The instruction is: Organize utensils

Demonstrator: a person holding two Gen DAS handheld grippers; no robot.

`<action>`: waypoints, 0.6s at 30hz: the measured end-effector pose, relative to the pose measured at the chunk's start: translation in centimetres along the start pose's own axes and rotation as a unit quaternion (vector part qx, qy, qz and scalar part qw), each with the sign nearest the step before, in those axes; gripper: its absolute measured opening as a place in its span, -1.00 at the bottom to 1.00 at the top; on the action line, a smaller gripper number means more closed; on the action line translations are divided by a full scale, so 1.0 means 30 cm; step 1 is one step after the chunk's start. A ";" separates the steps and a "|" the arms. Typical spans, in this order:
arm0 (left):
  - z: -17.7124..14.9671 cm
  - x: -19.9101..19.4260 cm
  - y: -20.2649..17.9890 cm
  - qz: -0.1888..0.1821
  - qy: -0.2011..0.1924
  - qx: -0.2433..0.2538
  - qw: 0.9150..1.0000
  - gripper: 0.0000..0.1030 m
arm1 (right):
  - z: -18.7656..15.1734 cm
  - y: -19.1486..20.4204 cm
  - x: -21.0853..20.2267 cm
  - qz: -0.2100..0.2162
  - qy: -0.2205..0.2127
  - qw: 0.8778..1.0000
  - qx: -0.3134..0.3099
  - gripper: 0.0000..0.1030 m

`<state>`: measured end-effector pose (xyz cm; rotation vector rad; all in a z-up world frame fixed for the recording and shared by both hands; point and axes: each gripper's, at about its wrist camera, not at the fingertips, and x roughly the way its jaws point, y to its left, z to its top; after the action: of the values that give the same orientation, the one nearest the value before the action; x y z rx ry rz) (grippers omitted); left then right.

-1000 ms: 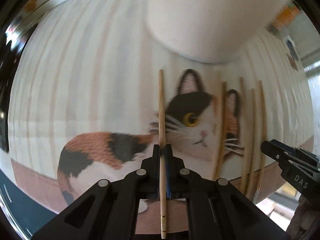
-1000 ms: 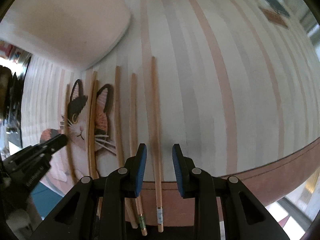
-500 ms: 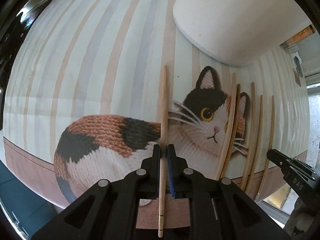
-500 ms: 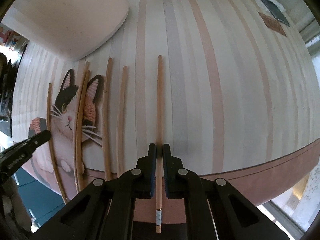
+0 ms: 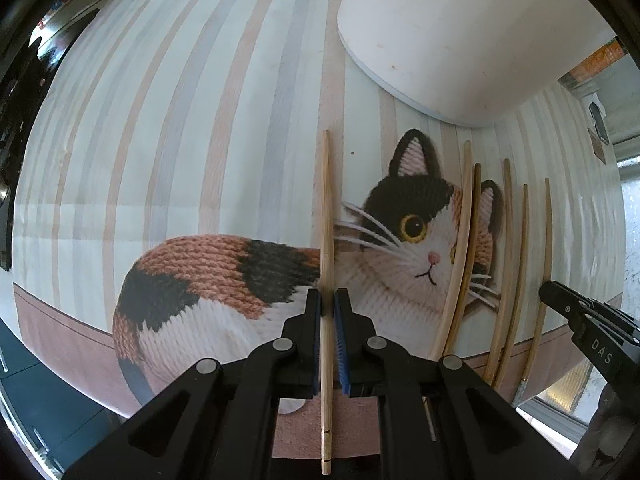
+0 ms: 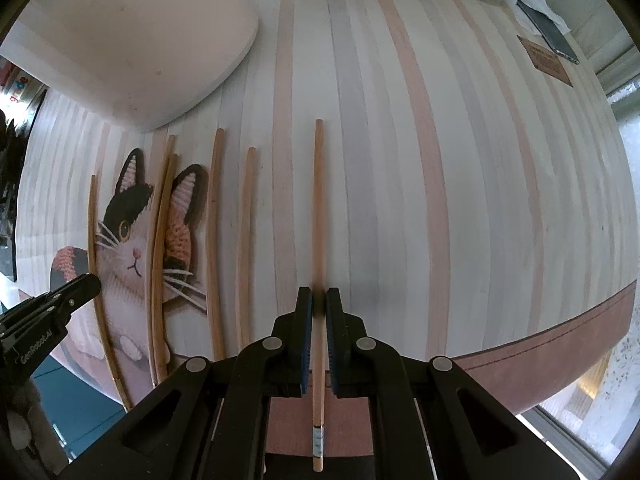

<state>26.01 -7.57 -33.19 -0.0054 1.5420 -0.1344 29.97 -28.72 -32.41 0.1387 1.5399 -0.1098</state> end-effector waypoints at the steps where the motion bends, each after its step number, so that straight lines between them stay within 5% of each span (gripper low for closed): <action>1: 0.001 0.000 -0.004 0.001 0.001 0.001 1.000 -0.86 | -0.002 0.000 -0.003 0.001 -0.001 1.000 0.001 -0.87; 18: 0.098 0.007 -0.052 0.048 0.009 0.019 0.999 -0.86 | 0.070 -0.039 -0.030 -0.021 0.012 1.000 -0.019 -0.85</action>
<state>28.83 -9.39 -33.16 0.0994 1.5535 -0.0883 31.85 -30.21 -31.49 0.0776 1.5679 -0.1131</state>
